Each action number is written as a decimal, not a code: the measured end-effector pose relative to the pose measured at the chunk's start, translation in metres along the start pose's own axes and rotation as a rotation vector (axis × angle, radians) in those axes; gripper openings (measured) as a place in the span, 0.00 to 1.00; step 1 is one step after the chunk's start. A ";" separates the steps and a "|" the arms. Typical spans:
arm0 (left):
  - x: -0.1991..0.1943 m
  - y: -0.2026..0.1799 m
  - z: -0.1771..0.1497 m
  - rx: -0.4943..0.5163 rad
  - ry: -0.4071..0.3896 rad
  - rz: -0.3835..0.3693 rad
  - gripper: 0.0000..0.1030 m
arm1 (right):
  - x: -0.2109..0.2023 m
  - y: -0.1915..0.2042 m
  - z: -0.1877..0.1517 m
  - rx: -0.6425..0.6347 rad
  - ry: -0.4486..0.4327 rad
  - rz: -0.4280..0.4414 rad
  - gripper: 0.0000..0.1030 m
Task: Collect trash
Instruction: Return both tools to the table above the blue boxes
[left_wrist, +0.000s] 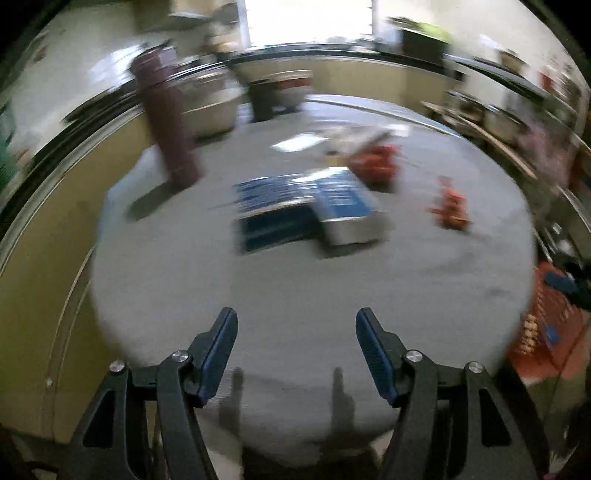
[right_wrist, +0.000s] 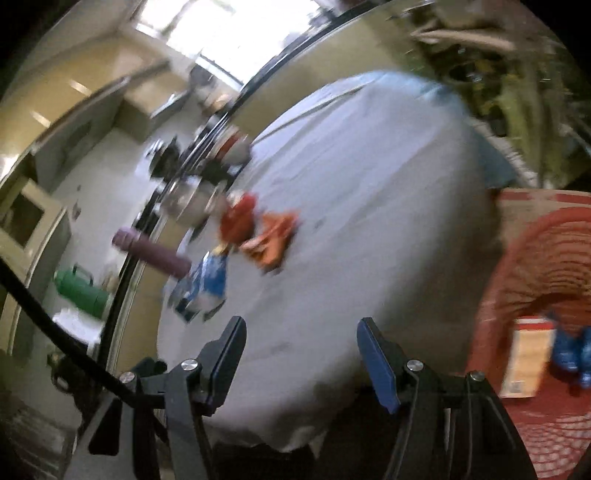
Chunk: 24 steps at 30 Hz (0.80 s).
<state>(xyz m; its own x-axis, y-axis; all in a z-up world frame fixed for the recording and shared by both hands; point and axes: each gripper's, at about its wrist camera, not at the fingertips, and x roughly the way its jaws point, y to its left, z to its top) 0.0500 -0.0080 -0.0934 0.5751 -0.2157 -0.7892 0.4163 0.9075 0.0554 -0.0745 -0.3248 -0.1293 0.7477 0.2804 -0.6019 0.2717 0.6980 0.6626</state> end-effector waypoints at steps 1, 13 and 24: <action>0.003 0.013 -0.002 -0.025 0.001 0.017 0.65 | 0.009 0.009 -0.004 -0.019 0.026 0.004 0.64; 0.008 0.047 -0.005 -0.090 0.013 0.216 0.66 | 0.036 0.058 -0.019 -0.135 0.113 -0.003 0.64; -0.009 0.062 -0.007 -0.087 -0.010 0.338 0.66 | 0.069 0.135 -0.018 -0.284 0.130 0.048 0.64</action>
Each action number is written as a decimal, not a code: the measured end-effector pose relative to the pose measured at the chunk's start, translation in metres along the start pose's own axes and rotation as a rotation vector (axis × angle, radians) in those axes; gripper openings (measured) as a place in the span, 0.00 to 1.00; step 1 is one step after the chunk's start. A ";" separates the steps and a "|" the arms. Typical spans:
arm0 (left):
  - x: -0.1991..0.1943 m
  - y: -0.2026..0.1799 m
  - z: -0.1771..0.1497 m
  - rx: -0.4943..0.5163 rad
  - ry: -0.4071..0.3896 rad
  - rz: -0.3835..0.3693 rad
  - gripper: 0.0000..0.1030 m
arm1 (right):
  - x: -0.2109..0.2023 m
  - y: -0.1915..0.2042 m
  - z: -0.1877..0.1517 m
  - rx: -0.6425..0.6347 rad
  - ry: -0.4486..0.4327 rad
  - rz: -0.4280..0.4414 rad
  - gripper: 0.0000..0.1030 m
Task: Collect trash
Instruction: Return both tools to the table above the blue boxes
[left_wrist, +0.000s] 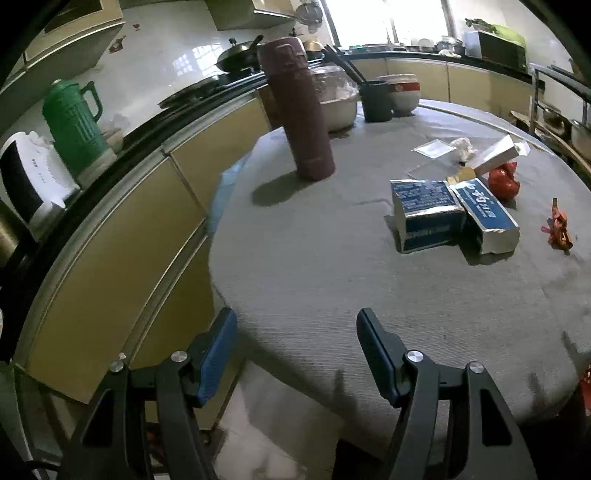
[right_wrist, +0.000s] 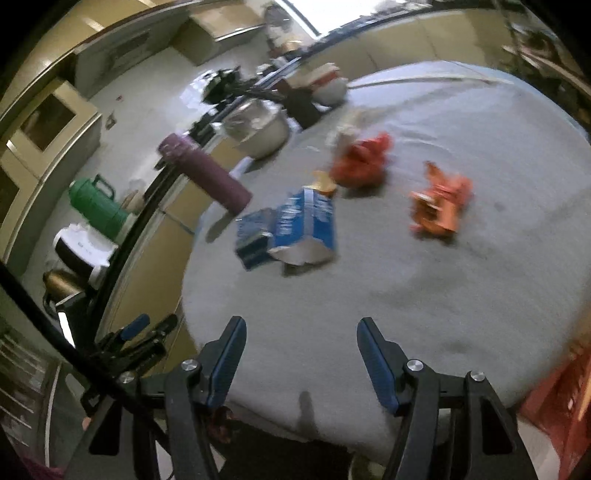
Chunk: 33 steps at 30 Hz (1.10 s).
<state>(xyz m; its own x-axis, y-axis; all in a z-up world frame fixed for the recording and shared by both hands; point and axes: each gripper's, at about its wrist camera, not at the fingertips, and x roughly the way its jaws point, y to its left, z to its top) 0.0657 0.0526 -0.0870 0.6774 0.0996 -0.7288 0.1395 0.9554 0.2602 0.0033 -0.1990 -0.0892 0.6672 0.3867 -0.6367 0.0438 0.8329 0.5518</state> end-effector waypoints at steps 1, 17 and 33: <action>-0.001 0.001 0.000 -0.002 -0.003 0.005 0.66 | 0.003 0.008 0.001 -0.021 -0.002 0.002 0.64; -0.005 -0.001 -0.001 0.005 -0.001 -0.012 0.67 | 0.021 0.037 0.007 -0.132 0.005 -0.080 0.64; 0.009 -0.003 -0.003 0.012 0.043 -0.025 0.68 | 0.052 0.041 0.030 -0.142 0.019 -0.144 0.64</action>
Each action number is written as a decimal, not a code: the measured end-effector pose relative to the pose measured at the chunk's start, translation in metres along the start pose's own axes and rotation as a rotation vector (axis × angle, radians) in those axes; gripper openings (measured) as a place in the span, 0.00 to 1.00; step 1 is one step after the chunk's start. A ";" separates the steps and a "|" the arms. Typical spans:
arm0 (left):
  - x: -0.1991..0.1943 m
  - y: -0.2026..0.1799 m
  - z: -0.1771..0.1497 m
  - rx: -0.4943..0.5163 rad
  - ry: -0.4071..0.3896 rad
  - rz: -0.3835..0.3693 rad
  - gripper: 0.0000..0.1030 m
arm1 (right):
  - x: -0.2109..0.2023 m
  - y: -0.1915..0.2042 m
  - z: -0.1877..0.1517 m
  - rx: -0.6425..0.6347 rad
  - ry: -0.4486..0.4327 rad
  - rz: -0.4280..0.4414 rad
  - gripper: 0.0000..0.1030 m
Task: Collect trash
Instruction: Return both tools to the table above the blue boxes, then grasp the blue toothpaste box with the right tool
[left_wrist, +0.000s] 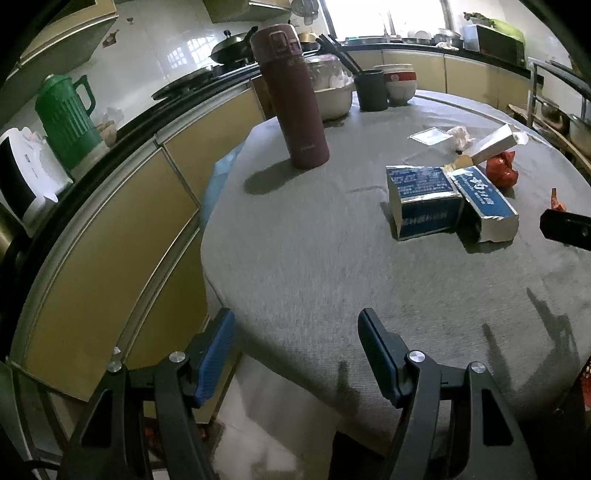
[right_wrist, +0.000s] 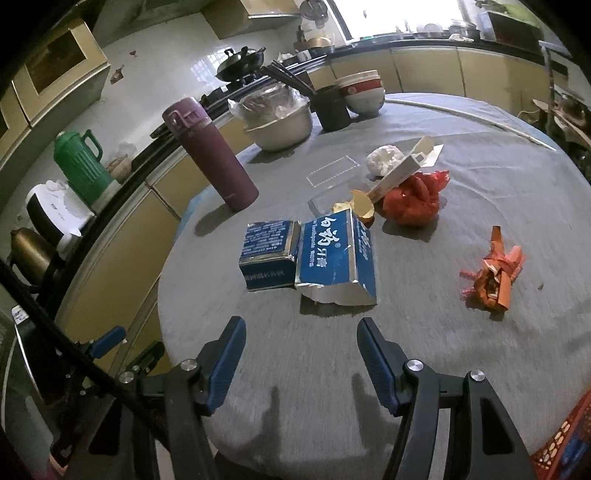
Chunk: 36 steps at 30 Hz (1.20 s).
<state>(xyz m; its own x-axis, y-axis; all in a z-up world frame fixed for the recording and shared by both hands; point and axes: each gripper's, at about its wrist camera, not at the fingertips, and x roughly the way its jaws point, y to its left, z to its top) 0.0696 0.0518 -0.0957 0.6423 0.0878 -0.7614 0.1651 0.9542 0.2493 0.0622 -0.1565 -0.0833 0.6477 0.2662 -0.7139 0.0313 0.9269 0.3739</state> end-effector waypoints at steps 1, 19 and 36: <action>0.001 0.000 0.000 -0.001 0.004 -0.001 0.68 | 0.001 0.000 0.001 -0.001 0.000 -0.003 0.64; 0.017 0.005 0.001 -0.021 0.049 -0.007 0.68 | 0.035 0.014 0.024 -0.068 0.028 -0.123 0.66; 0.023 0.011 0.002 -0.042 0.060 -0.011 0.68 | 0.083 0.011 0.032 -0.081 0.106 -0.261 0.66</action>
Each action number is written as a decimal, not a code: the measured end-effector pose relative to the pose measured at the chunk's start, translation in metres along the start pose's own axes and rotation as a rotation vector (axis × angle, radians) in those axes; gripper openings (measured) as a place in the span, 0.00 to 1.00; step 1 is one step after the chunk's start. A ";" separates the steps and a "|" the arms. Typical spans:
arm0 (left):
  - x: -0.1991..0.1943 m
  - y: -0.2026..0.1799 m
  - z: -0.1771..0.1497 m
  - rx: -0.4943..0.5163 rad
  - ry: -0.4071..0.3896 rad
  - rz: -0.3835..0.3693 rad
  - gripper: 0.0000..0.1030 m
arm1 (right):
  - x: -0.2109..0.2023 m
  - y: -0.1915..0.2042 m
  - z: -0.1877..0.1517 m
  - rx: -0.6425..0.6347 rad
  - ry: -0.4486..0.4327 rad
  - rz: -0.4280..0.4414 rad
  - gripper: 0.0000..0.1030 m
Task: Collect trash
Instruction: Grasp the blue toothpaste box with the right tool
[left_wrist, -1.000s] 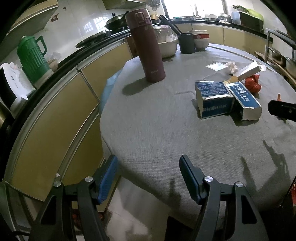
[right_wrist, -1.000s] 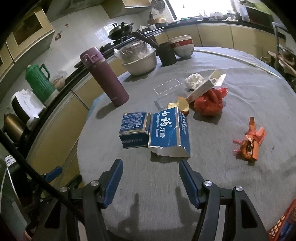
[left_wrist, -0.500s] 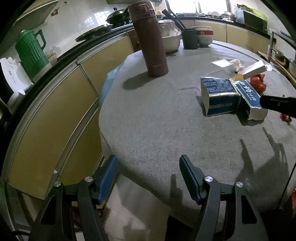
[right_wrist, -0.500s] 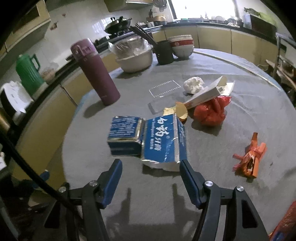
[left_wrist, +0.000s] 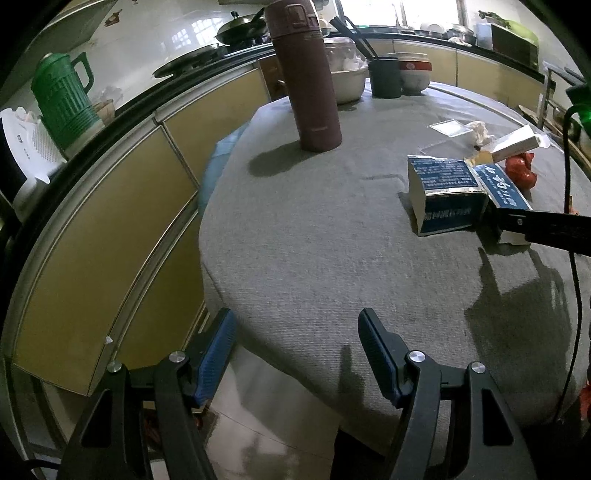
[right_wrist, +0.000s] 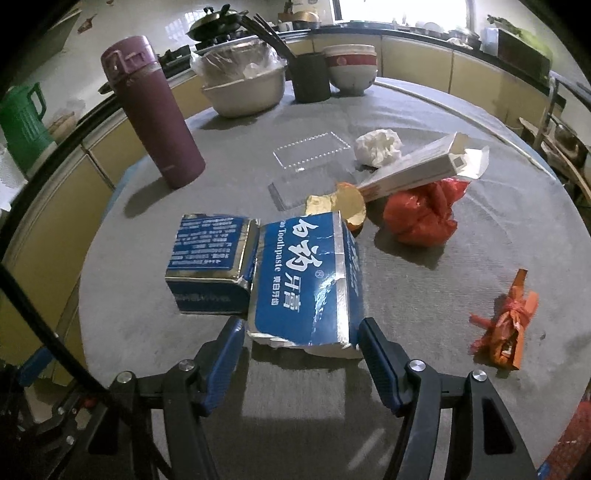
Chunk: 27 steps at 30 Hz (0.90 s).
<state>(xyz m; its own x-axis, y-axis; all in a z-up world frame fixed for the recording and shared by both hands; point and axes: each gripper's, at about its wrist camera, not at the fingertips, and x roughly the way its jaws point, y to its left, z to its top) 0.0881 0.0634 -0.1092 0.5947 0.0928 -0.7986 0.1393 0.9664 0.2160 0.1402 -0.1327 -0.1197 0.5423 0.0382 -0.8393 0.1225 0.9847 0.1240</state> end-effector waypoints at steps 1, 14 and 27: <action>0.000 0.000 0.000 -0.001 0.000 0.000 0.68 | 0.002 0.000 0.001 -0.003 0.002 -0.004 0.66; -0.003 0.000 0.001 0.001 0.000 -0.005 0.68 | -0.007 -0.025 -0.006 0.032 -0.022 0.003 0.56; -0.013 -0.012 0.006 0.027 -0.018 0.004 0.68 | -0.035 -0.050 -0.042 0.008 0.010 0.027 0.56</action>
<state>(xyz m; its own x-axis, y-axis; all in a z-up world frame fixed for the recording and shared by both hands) 0.0834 0.0497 -0.0986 0.6093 0.0921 -0.7876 0.1579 0.9593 0.2343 0.0807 -0.1761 -0.1188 0.5372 0.0667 -0.8408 0.1147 0.9818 0.1511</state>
